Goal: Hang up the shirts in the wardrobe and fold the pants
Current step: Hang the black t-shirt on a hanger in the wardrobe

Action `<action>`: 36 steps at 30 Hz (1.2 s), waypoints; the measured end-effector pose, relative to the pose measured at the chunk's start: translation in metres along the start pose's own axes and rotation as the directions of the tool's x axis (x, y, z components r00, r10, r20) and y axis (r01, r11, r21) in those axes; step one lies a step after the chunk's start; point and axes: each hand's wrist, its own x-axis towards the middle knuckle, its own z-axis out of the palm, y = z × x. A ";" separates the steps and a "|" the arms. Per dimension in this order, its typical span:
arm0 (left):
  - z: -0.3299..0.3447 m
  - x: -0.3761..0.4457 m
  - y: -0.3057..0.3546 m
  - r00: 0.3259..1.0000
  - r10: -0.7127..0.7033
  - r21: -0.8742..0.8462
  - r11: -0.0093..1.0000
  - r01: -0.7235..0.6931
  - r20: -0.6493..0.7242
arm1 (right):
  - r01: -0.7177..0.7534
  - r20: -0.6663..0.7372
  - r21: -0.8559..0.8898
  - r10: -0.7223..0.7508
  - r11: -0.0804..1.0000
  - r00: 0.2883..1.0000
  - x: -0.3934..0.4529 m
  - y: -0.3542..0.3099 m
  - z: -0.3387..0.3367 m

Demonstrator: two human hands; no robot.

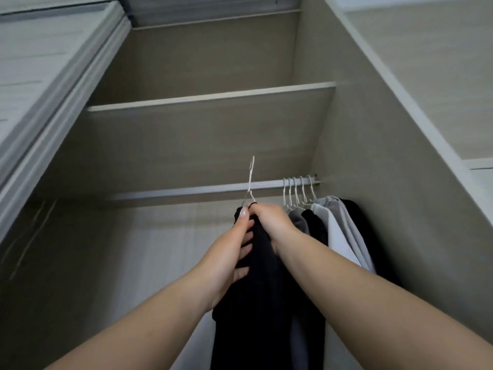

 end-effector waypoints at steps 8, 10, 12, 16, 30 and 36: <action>0.031 0.041 -0.010 0.995 0.025 -0.006 1.000 -0.025 0.100 | -0.013 -0.143 -0.143 -0.008 0.990 0.990 0.064 0.003 -0.037; 0.036 0.047 -0.014 0.993 0.014 -0.002 1.000 -0.014 0.117 | -0.023 -0.153 -0.156 -0.001 0.988 0.988 0.073 0.008 -0.044; 0.039 0.053 -0.019 0.991 0.005 0.000 1.000 -0.005 0.134 | -0.031 -0.170 -0.190 -0.002 0.981 0.985 0.081 0.012 -0.050; 0.043 0.060 -0.029 0.987 -0.008 0.001 1.000 0.008 0.162 | -0.035 -0.183 -0.284 -0.019 0.958 0.983 0.092 0.016 -0.056; 0.042 0.061 -0.048 0.979 -0.071 0.021 0.997 0.068 0.193 | -0.106 -0.150 -0.369 0.054 0.923 0.987 0.095 0.031 -0.065; 0.026 0.041 -0.041 0.999 -0.031 0.031 0.999 0.030 0.038 | 0.204 -0.196 -0.320 -0.275 0.925 0.941 0.079 0.032 -0.058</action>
